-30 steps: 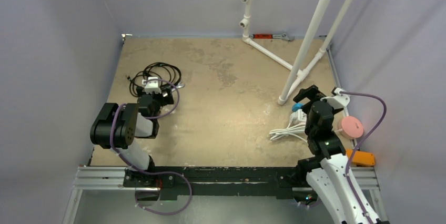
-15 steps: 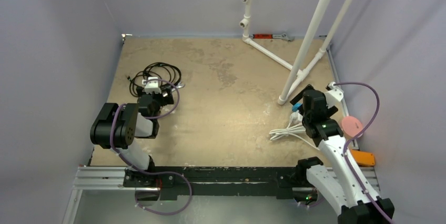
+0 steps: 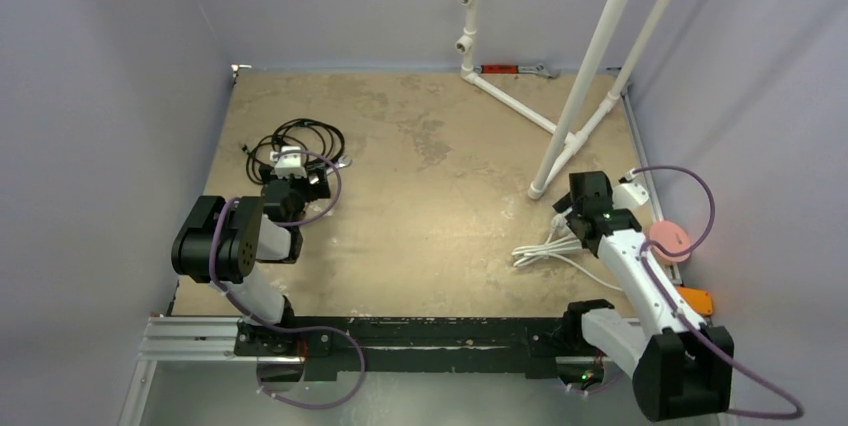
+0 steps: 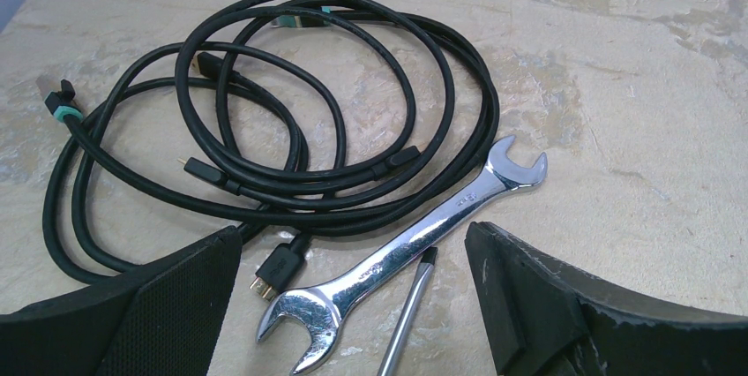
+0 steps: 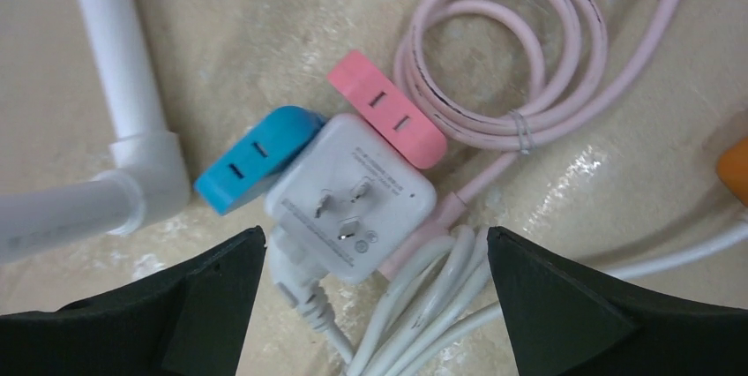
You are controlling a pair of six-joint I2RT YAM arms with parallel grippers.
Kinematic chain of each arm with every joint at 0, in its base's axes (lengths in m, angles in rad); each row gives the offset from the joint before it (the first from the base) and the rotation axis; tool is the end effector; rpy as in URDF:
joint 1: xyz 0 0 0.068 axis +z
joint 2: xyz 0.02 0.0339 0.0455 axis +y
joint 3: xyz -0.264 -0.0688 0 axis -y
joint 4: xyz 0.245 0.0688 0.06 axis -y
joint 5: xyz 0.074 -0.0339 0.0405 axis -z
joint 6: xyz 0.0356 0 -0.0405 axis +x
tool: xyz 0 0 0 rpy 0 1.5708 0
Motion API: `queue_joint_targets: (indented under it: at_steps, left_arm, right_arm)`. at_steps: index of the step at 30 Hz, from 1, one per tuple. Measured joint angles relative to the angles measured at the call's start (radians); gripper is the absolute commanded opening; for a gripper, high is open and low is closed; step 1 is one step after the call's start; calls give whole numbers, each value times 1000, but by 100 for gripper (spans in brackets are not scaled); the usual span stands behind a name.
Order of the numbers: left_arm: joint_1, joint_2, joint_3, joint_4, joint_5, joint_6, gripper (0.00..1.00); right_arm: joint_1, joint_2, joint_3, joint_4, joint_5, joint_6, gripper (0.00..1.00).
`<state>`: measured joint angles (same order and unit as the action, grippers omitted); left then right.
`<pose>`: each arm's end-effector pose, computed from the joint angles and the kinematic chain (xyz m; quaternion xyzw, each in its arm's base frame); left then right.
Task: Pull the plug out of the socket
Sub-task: Move the socket to the center of the board.
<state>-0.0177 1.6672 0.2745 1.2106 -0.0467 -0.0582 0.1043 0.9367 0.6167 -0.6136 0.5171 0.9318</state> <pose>0.2556 -0.0029 0.1259 -0.0305 0.7678 -0.0063 0.6399 0.1783 0.0010 0.2217 0.4425 0.8084 -0.0610 0.3833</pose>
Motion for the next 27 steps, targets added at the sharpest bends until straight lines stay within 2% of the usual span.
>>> queue_joint_targets:
  at_steps: [5,14,23,27]
  left_arm:
    - [0,0,0,0,-2,0,99]
    - [0,0,0,0,-3,0,100]
    - [0,0,0,0,-3,0,99]
    - [0,0,0,0,-3,0,99]
  right_arm:
    - [0,119,13,-37,18,50,98]
    - [23,142,1,39,-6,8,92]
    - [176,172,-9,85,16,3,91]
    - [237,194,-19,100,71,51,82]
